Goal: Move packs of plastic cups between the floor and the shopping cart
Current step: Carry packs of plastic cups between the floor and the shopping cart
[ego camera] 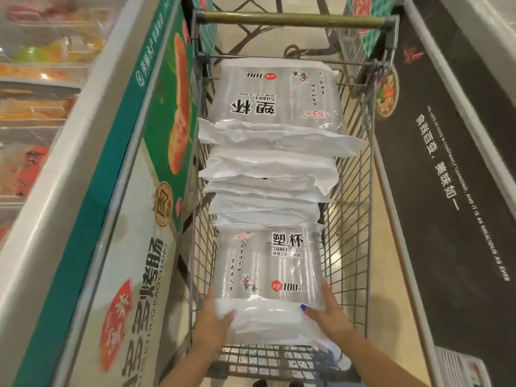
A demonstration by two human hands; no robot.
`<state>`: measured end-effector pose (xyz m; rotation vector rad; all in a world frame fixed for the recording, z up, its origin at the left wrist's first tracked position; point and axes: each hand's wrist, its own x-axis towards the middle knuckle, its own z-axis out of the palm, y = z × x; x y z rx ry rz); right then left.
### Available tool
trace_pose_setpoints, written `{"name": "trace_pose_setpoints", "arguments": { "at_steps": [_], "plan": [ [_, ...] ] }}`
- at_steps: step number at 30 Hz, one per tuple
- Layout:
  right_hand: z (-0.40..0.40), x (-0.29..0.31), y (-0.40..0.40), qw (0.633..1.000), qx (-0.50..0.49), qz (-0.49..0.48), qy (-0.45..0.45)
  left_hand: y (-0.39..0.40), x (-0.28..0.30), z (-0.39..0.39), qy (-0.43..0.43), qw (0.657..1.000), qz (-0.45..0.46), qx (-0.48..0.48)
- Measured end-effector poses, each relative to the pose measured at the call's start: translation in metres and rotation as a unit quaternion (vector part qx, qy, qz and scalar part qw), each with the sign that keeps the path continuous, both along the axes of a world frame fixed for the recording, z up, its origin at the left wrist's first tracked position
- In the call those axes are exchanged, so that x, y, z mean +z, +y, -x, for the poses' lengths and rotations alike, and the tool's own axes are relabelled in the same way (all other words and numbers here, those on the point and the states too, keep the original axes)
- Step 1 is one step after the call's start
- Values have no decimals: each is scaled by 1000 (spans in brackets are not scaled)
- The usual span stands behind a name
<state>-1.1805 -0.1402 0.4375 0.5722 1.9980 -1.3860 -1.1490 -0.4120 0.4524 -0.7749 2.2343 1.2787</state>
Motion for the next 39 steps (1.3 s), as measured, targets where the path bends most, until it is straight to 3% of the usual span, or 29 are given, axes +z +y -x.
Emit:
{"name": "trace_pose_setpoints", "arguments": {
  "at_steps": [6, 9, 16, 20, 24, 31, 36, 39],
  "plan": [
    [-1, -30, 3, 999, 10, -48, -5, -1, 0, 9, -26, 999, 43, -4],
    [1, -39, 10, 995, 18, -96, 9, -6, 11, 14, -35, 995, 72, -58],
    [10, 71, -10, 961, 151, -199, 117, -19, 82, 45, 29, 992, 82, -95],
    [19, 120, -13, 913, 249, -242, 215, -28, 142, 44, 96, 988, 95, -74],
    [33, 178, -22, 848, 286, -288, 342, -31, 198, 10, 132, 985, 114, -12],
    [18, 260, -51, 736, 384, -278, 484, -35, 262, -103, 160, 949, 264, 66],
    [-50, 300, -113, 682, 455, -206, 534, -36, 302, -216, 174, 918, 336, 121],
    [-125, 317, -163, 616, 522, -164, 567, -34, 323, -307, 168, 885, 400, 168]
  ]
}}
